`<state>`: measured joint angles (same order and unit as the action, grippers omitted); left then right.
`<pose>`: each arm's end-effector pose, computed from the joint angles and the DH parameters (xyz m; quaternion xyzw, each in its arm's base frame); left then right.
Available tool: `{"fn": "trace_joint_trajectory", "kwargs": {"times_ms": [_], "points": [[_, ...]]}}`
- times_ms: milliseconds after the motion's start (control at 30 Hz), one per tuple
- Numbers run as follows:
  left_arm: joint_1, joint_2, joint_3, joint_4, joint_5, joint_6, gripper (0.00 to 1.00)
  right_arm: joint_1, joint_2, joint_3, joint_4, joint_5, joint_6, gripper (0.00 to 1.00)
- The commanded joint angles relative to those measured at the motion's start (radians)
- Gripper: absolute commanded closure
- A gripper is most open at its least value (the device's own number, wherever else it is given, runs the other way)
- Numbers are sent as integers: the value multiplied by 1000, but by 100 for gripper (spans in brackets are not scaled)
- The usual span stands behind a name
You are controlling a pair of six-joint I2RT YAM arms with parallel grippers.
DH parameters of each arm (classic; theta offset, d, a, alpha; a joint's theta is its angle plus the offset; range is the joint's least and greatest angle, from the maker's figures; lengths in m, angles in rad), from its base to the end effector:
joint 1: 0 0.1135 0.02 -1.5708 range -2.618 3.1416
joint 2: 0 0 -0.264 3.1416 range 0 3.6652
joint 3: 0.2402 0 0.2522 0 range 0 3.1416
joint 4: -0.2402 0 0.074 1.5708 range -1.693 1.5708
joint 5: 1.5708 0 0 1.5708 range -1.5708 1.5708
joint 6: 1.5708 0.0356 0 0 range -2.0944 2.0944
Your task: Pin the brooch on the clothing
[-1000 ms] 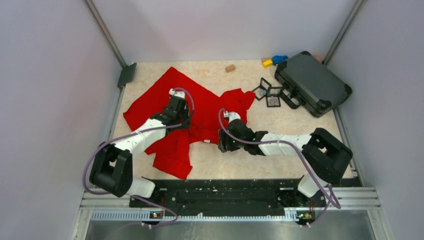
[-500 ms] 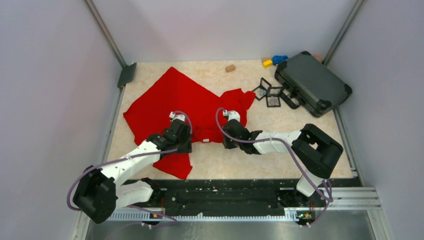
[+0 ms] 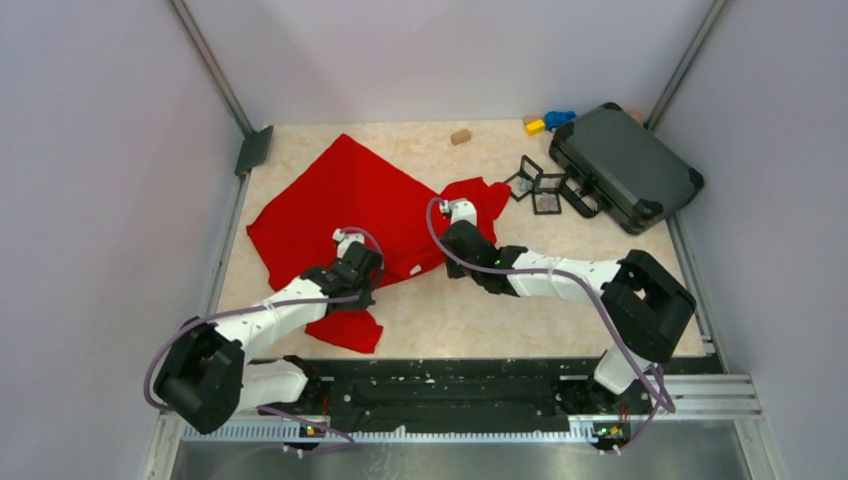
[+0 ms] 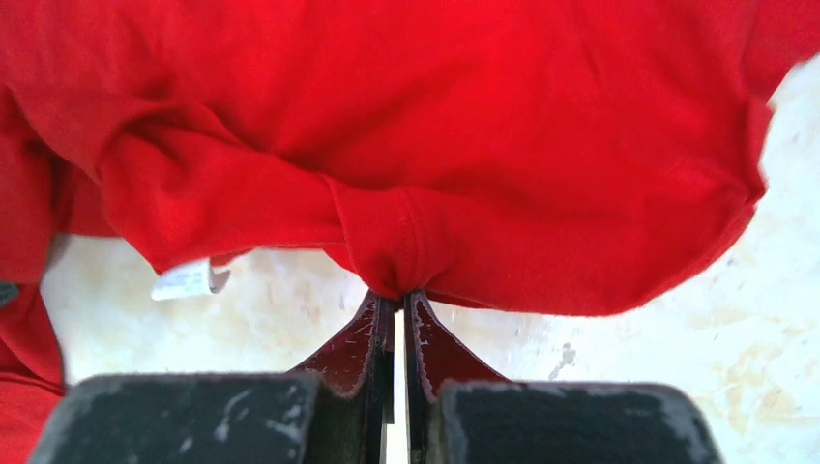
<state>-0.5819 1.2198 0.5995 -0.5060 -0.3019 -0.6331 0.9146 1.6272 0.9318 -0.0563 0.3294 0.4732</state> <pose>0.1811 -0.1065 0.1703 -0.0578 0.9631 -0.0040 0.2627 0.2166 0.2624 0.1927 -0.1344 0.8972 0.1356 0.3982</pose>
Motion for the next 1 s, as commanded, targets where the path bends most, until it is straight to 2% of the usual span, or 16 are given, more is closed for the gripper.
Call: {"fn": "trace_joint_trajectory", "kwargs": {"times_ms": [0,200,433,500,600,667,767,867,967], "points": [[59,-90,45,-24,-45,12,100,-31,-10,104,-1,55,-84,100],[207,-132,111,-42,21,95,100,-114,88,219,47,4,-145,100],[377,-28,188,-47,136,162,100,-174,285,389,84,-32,-222,100],[382,-14,201,-46,118,161,94,-178,326,442,60,-46,-237,100],[383,-18,223,-68,105,162,67,-178,329,478,11,-84,-241,59],[379,-45,219,-71,113,163,57,-177,289,450,23,-110,-232,44],[363,-119,195,-58,121,166,50,-172,210,380,48,-158,-214,38],[314,-212,161,-27,127,152,42,-150,150,334,75,-201,-199,37],[259,-256,116,28,169,111,42,-124,133,313,98,-249,-183,39]]}}
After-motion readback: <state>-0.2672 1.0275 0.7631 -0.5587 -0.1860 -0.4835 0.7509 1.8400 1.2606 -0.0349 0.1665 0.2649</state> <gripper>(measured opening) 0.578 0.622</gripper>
